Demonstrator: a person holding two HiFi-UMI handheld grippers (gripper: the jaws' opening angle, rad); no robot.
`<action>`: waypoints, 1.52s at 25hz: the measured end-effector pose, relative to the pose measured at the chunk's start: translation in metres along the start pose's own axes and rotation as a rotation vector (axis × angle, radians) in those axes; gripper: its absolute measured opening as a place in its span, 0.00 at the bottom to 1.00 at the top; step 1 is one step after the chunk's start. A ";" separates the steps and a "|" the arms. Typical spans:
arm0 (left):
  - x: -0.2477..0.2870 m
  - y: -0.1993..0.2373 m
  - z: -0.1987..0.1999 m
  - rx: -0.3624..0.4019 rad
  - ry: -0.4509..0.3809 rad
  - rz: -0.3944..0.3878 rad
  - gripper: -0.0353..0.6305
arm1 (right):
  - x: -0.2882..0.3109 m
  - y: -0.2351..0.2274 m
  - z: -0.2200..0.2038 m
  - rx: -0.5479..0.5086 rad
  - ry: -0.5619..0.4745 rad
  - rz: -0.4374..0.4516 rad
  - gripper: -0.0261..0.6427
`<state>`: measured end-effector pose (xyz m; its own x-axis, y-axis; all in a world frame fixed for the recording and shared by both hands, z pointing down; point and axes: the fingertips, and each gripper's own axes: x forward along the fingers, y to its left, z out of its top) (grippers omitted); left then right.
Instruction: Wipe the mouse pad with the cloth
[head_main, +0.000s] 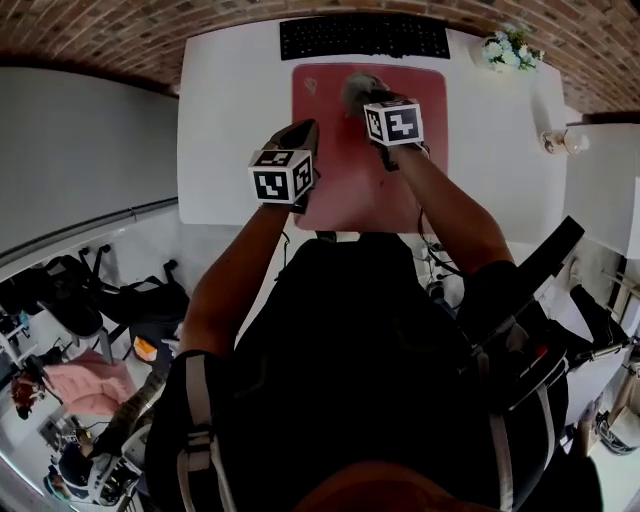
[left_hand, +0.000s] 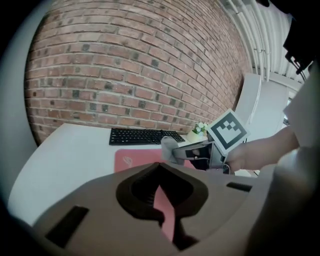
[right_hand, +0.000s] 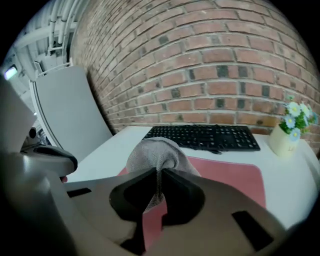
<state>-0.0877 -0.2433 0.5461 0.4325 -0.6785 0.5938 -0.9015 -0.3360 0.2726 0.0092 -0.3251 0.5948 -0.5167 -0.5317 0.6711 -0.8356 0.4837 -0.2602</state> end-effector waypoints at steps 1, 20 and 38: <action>-0.003 0.006 -0.001 -0.009 -0.003 0.013 0.05 | 0.009 0.012 0.004 -0.011 0.002 0.017 0.09; -0.022 0.083 -0.023 -0.117 0.023 0.139 0.05 | 0.151 0.088 0.029 -0.081 0.107 0.093 0.09; 0.030 0.028 -0.004 -0.027 0.061 0.012 0.05 | 0.112 -0.005 0.004 0.021 0.118 -0.004 0.09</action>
<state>-0.1000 -0.2707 0.5743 0.4208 -0.6413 0.6417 -0.9070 -0.3099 0.2851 -0.0450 -0.3893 0.6685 -0.4889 -0.4474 0.7489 -0.8420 0.4664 -0.2711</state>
